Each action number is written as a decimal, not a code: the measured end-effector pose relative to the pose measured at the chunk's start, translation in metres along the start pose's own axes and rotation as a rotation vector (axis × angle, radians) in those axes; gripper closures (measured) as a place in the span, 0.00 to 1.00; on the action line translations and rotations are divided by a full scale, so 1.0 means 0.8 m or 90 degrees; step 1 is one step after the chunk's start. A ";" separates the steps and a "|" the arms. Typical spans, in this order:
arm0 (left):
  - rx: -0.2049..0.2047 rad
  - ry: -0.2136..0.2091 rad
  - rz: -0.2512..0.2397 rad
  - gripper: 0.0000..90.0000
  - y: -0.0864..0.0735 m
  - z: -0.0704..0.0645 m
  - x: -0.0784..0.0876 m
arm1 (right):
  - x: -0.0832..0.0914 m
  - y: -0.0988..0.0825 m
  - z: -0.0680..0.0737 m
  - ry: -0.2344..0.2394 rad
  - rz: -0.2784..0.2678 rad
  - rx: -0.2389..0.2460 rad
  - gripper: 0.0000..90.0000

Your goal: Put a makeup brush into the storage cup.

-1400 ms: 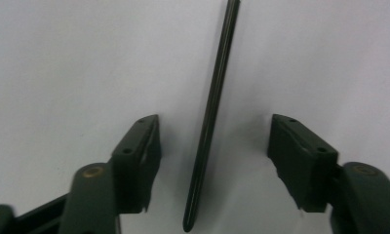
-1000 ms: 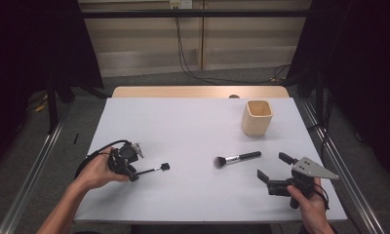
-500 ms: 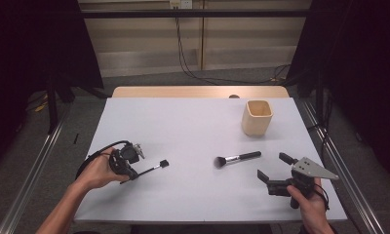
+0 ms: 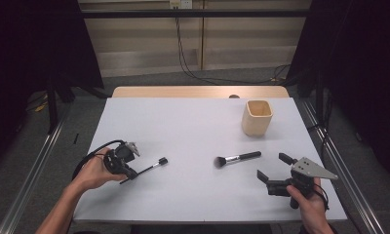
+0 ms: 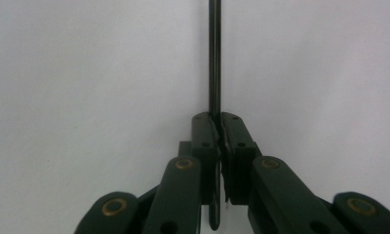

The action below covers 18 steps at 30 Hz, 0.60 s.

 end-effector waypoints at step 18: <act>0.068 0.026 -0.203 0.96 0.023 0.012 0.023 | 0.001 0.001 0.001 0.000 -0.003 0.005 0.00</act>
Point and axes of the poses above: each handheld gripper's, and its own axes: x roughly backward along the jaws, y roughly out of its top, z roughly to its left, the point moved 10 cm from there along -x, roughly forward along the jaws, and after that the axes turned 2 degrees about z, right-handed, at the moved point
